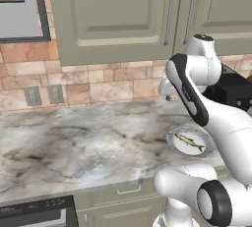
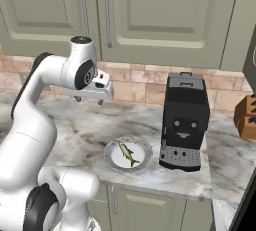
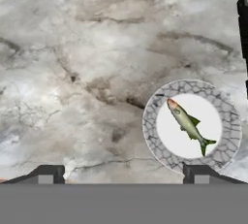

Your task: Place the fish on the bottom rack of the oven, and slide the tray back inside. Close the oven door.

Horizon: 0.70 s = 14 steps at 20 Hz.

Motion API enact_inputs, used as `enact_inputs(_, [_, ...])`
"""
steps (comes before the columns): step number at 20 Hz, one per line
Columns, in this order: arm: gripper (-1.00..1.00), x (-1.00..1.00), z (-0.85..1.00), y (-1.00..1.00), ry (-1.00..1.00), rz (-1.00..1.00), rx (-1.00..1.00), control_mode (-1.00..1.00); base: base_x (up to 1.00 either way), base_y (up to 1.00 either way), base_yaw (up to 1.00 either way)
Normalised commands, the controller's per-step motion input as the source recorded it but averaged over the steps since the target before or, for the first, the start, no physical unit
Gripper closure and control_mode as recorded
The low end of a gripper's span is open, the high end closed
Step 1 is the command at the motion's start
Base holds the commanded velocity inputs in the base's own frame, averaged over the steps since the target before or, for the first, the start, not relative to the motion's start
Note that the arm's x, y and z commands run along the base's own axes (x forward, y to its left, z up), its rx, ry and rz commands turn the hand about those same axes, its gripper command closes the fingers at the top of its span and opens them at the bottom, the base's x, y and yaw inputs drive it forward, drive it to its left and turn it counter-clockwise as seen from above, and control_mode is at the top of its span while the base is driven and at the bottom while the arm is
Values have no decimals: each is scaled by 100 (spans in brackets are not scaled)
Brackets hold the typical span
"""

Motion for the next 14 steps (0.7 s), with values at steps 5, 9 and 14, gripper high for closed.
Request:
enact_inputs(5, [-100, -32, -41, -82, 1, 4, 0, -100, 0, 0, 0])
enact_inputs(9, [-100, -8, -41, -64, 8, 7, -6, -100, 0, 0, 0])
enact_inputs(14, [-100, -1, -54, -48, 13, 8, -17, -100, 0, 0, 0])
